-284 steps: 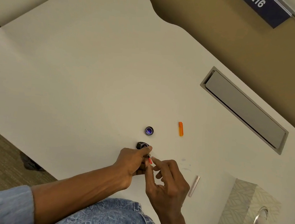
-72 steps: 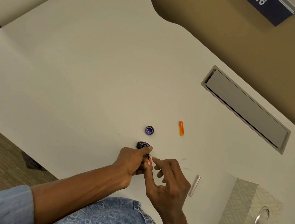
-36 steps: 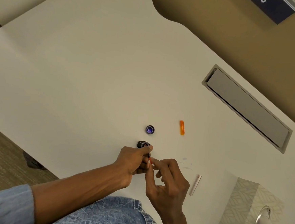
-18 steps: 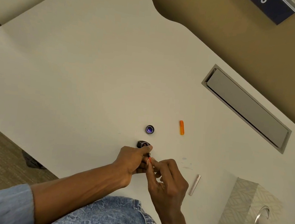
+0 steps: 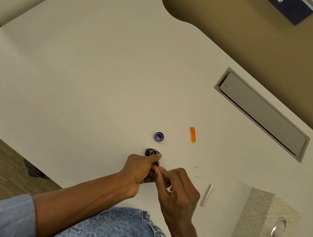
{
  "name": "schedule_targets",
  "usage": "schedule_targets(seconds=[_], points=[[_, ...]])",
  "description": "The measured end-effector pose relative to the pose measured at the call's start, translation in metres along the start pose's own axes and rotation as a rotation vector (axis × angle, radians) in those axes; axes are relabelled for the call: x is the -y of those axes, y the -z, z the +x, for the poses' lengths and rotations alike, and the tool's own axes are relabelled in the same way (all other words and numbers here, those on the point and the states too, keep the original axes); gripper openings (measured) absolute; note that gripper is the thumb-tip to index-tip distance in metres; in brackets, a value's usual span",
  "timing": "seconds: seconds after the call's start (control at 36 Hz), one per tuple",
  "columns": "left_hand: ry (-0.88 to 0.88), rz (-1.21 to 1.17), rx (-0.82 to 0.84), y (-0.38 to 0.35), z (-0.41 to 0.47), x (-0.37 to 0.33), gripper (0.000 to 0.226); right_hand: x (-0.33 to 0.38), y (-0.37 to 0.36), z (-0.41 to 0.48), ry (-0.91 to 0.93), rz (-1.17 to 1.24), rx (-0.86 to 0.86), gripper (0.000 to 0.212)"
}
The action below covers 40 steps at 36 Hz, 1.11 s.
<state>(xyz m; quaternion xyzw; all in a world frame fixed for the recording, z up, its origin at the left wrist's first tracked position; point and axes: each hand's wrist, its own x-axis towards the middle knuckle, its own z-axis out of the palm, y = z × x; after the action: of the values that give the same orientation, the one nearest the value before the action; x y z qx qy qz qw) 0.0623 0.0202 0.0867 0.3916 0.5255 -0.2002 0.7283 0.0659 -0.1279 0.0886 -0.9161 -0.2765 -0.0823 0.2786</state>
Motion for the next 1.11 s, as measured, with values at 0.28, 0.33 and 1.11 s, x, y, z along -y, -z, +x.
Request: schedule_targets(seconds=[0.28,0.33,1.11], points=[[-0.006,0.020,0.002,0.000,0.000,0.001,0.031,0.001,0.001,0.000,-0.010,0.008,-0.008,0.016],[-0.010,0.023,-0.003,-0.001,0.000,0.001,0.032,0.002,0.002,0.001,-0.013,0.015,-0.001,0.015],[-0.091,0.078,-0.019,0.006,-0.006,0.009,0.036,0.016,0.010,-0.007,-0.045,-0.013,0.111,0.018]])
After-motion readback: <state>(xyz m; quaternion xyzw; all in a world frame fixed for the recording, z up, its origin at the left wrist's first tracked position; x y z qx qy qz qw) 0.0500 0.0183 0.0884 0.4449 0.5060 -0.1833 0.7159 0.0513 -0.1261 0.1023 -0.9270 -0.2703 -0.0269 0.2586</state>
